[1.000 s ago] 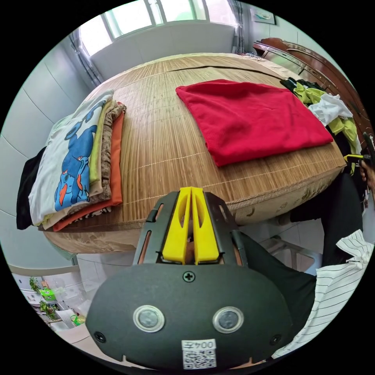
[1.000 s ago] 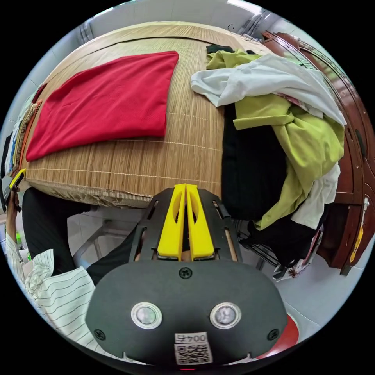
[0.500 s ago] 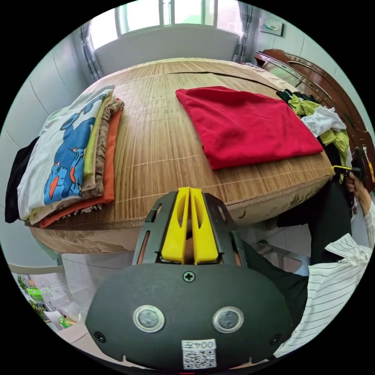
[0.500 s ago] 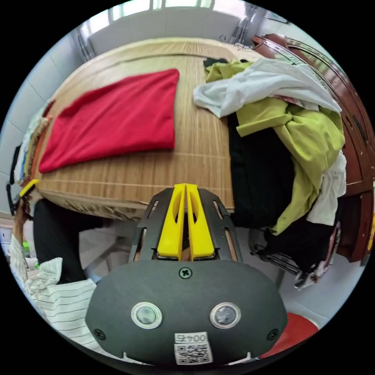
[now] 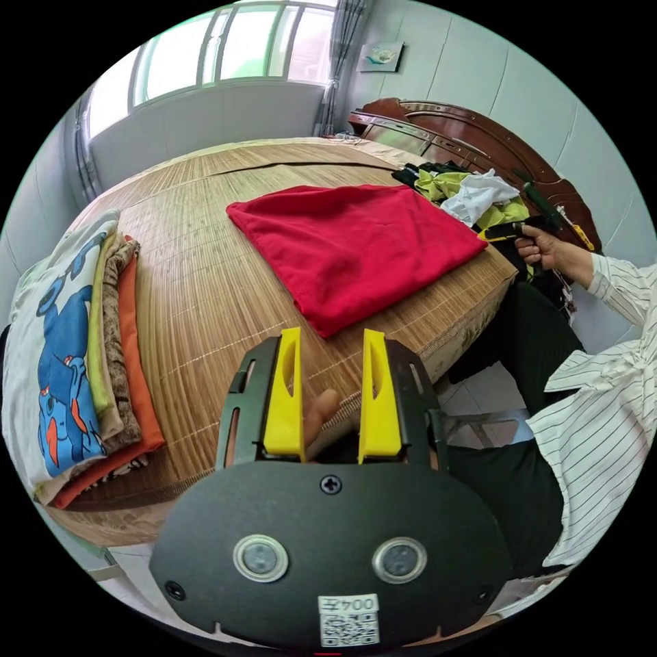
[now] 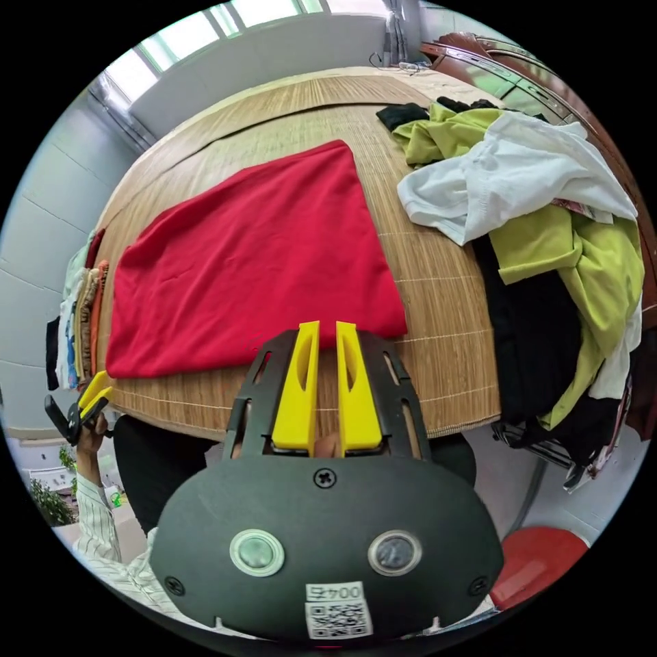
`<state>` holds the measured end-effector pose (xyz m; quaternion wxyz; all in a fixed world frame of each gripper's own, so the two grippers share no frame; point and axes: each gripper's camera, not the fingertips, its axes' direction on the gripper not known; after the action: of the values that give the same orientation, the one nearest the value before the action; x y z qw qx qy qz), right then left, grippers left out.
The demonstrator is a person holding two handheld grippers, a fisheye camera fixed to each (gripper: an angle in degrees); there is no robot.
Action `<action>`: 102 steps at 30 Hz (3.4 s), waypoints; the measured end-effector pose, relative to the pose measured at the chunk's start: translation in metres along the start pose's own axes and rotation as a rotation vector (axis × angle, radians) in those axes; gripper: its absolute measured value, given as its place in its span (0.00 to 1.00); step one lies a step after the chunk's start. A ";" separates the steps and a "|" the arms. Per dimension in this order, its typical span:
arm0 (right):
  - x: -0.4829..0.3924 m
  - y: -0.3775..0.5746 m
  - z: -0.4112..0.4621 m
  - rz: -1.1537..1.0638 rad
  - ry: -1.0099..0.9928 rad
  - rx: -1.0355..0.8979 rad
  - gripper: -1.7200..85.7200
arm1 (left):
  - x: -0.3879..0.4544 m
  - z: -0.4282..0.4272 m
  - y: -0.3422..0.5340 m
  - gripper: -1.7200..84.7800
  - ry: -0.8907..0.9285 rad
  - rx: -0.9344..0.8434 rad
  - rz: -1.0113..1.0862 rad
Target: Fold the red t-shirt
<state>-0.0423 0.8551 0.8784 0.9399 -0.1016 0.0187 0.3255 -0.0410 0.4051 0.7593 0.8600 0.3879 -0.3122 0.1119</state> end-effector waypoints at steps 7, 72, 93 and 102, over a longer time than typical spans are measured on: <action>0.010 -0.002 0.023 0.053 0.104 -0.095 0.08 | -0.027 0.008 0.003 0.16 0.058 -0.018 0.068; 0.198 0.060 -0.066 0.158 -0.035 0.160 0.01 | -0.111 -0.011 -0.051 0.02 0.114 -0.173 -0.252; 0.371 0.072 -0.029 0.359 -0.646 0.082 0.12 | -0.107 -0.051 -0.019 0.09 0.142 -0.026 -0.483; 0.363 0.043 -0.007 0.439 -0.668 0.056 0.11 | -0.079 -0.045 -0.017 0.17 0.018 -0.115 -0.290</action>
<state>0.2175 1.1072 0.8276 0.8048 0.0419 -0.2577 0.5331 -0.0753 0.4308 0.6768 0.8907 0.3779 -0.2512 -0.0280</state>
